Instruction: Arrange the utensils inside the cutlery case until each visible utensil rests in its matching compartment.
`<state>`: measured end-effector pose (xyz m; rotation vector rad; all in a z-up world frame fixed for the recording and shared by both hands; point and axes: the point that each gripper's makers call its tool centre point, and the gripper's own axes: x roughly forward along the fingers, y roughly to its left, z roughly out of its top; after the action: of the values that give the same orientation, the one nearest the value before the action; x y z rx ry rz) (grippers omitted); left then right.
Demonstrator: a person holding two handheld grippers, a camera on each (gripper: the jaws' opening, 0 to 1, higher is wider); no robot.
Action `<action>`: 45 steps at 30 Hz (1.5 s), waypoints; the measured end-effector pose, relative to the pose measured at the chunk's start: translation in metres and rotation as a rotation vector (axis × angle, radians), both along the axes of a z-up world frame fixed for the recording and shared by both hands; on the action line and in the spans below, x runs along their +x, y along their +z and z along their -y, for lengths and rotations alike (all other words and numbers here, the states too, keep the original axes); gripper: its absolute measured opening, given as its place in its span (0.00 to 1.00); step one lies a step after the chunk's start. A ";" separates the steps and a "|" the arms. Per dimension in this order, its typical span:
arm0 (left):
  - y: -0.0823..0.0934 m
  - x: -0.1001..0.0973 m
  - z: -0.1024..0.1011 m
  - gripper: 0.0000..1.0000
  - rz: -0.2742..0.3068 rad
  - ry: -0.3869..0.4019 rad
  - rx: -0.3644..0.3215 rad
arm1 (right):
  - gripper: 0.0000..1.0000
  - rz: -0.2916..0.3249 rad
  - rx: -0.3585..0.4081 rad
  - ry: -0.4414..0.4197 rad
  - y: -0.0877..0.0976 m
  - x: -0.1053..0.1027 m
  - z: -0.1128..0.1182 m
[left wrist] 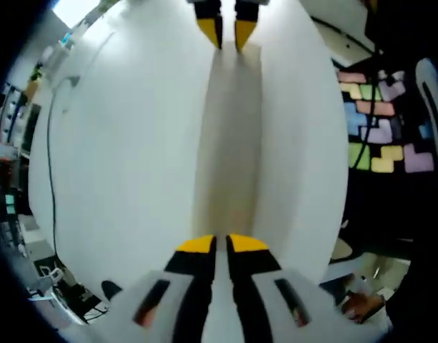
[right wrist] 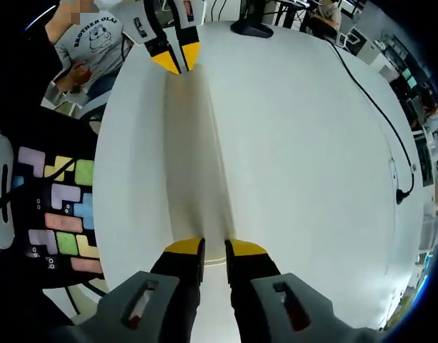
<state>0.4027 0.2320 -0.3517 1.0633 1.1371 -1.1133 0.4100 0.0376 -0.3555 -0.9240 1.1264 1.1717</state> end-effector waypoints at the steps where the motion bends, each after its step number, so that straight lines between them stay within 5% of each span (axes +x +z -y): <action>1: 0.000 0.001 0.001 0.05 0.007 0.009 -0.010 | 0.10 -0.002 -0.001 0.002 0.000 0.000 0.000; 3: 0.000 0.008 0.001 0.01 0.052 -0.019 -0.015 | 0.09 -0.004 -0.008 0.009 -0.001 0.001 0.000; 9: -0.006 0.003 0.000 0.01 0.036 -0.015 -0.010 | 0.09 0.009 -0.013 0.027 0.000 0.000 0.001; 16: -0.007 0.001 0.004 0.01 0.046 -0.091 0.113 | 0.09 0.038 -0.048 0.055 0.000 -0.001 0.000; 22: -0.004 0.008 0.007 0.01 0.047 -0.115 0.152 | 0.07 0.043 -0.021 0.069 0.000 -0.001 0.002; 28: 0.000 0.013 0.006 0.01 0.005 -0.059 0.083 | 0.03 0.049 0.048 0.072 0.001 0.000 0.000; 36: -0.001 0.007 0.006 0.01 -0.029 -0.026 -0.016 | 0.00 0.075 0.045 0.089 0.000 0.001 -0.004; 45: -0.002 -0.007 0.006 0.05 -0.030 -0.082 0.035 | 0.05 0.099 0.020 0.093 0.003 0.009 -0.003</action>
<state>0.3953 0.2261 -0.3536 1.1322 1.1487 -1.1802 0.4187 0.0409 -0.3530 -1.0173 0.9999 1.1968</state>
